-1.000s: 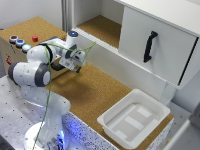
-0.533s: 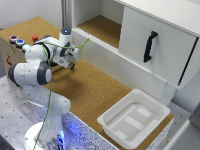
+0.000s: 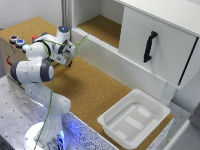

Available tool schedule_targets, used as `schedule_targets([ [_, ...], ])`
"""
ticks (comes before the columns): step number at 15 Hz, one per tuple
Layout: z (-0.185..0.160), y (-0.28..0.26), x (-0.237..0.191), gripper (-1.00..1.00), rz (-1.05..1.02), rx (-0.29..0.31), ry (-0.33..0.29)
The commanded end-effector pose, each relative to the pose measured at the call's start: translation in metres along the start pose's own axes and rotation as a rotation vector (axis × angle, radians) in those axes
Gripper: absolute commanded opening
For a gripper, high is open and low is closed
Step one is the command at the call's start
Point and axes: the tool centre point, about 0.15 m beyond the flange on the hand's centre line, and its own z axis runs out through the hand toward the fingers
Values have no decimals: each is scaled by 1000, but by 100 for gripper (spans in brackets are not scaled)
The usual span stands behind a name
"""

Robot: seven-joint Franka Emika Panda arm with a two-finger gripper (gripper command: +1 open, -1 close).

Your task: Grasp the drawer handle and close it

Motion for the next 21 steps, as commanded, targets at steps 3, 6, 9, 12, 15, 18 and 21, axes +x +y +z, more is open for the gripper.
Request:
schedule_targets([
  [3,-82,-35,26,100,-234,-112,-35],
  [6,-92,-44,38,100,-348,-28,-141],
  [9,-95,-68,45,100,-495,3,-241],
  [12,-124,-108,34,100,-668,6,-328],
  [15,-142,-144,16,100,-750,41,-375],
  [18,-150,-170,-9,100,-815,26,-396],
  [21,-156,-185,-33,100,-853,-15,-427],
])
